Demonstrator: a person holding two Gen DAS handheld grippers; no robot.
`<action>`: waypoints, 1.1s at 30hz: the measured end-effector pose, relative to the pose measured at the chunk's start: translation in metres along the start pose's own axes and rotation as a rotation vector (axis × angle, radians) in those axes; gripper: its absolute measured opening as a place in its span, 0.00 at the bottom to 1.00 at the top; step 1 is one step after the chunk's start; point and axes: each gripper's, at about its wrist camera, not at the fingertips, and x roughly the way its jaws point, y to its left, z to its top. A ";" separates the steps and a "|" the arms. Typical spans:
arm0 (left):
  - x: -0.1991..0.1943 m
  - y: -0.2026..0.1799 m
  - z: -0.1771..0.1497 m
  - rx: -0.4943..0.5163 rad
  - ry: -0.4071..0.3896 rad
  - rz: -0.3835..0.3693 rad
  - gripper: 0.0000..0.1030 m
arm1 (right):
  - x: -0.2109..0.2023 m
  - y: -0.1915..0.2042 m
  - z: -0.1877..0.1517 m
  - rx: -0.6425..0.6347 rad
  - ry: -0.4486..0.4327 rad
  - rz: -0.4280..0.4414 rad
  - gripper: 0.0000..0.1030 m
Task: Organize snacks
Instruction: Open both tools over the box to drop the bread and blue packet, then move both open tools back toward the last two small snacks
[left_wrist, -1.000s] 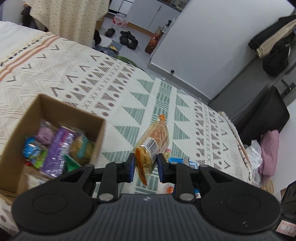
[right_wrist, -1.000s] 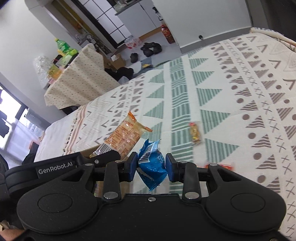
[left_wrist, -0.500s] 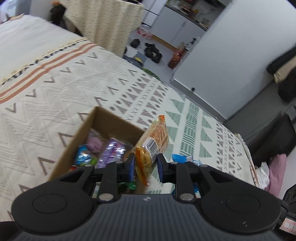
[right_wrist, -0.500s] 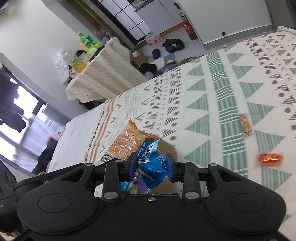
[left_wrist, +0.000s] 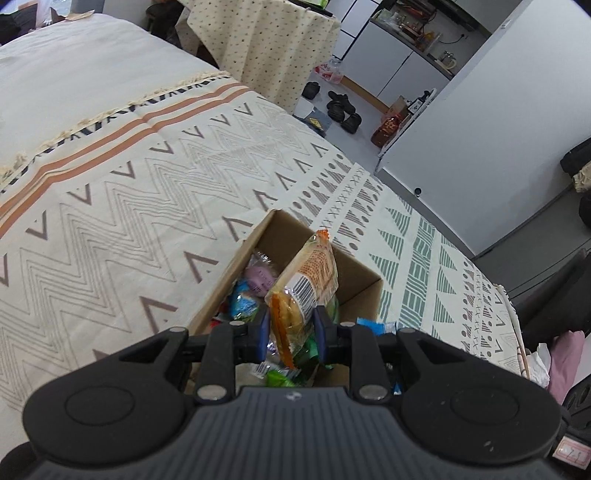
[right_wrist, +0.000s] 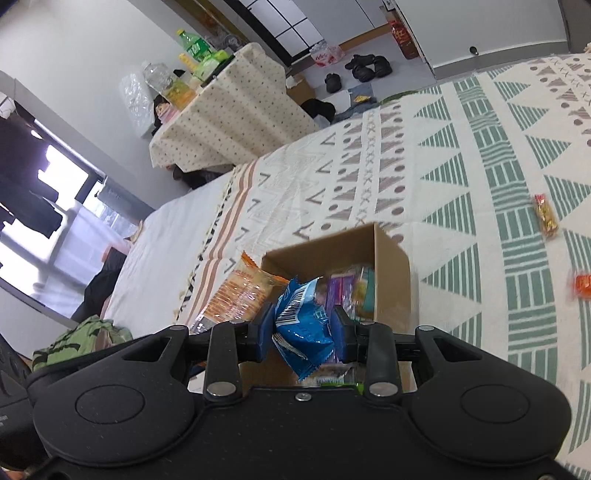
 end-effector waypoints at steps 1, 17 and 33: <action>0.000 0.003 -0.001 -0.004 0.003 0.006 0.23 | 0.001 0.000 -0.002 0.002 0.005 -0.004 0.32; -0.003 0.017 -0.011 -0.051 0.056 0.152 0.37 | -0.018 -0.009 -0.017 0.048 -0.010 -0.056 0.58; 0.000 -0.032 -0.025 0.035 0.040 0.166 0.78 | -0.060 -0.061 -0.015 0.127 -0.078 -0.120 0.66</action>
